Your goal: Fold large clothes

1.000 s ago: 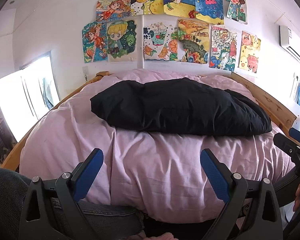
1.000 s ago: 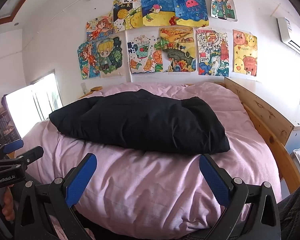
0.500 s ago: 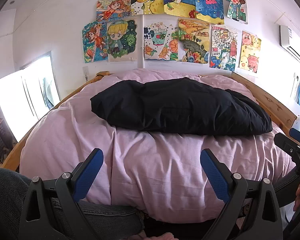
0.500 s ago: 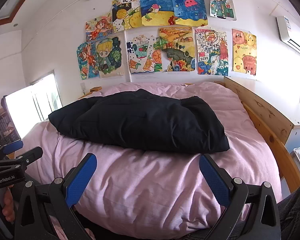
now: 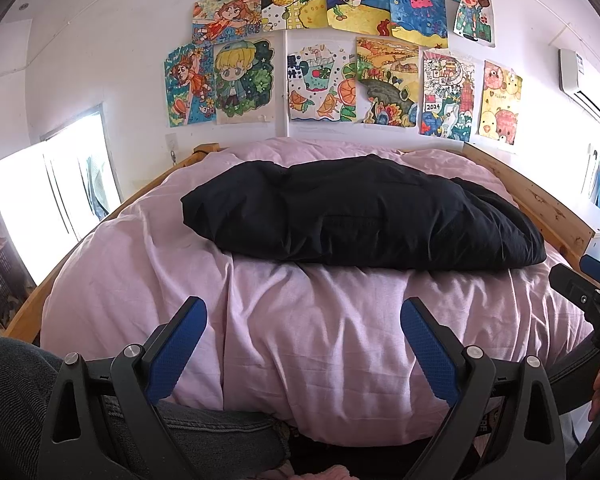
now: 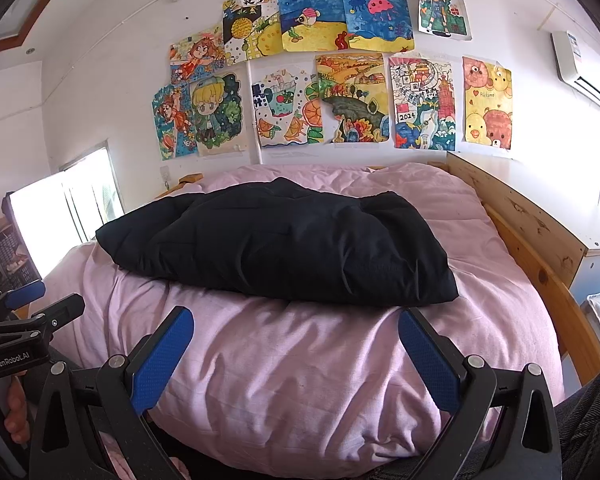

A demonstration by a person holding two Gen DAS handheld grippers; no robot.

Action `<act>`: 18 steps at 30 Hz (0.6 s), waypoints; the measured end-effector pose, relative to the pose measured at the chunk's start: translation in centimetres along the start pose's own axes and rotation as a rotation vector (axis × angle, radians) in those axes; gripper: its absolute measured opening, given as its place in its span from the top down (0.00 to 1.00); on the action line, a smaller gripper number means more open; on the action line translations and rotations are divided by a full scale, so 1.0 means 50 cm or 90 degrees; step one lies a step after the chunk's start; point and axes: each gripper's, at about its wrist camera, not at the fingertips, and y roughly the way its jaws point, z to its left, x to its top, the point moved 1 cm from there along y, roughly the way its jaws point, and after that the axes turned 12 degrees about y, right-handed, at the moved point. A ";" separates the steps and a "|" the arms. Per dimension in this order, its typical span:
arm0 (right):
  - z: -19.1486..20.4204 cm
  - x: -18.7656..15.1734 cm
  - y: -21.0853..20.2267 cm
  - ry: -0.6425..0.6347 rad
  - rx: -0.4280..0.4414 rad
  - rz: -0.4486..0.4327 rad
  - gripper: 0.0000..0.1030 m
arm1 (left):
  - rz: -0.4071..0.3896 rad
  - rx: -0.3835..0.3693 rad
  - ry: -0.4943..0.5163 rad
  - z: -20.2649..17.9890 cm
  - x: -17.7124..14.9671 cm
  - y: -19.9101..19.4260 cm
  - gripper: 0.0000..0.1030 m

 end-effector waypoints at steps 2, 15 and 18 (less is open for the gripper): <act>0.000 0.000 0.001 0.000 0.000 0.001 0.00 | 0.000 0.000 0.000 0.001 0.000 0.000 0.08; 0.000 0.001 -0.001 0.000 0.000 0.001 0.00 | 0.000 0.000 0.001 0.002 -0.001 0.002 0.08; 0.001 0.002 -0.001 0.001 0.000 0.000 0.00 | -0.001 0.000 0.002 0.003 -0.001 0.002 0.08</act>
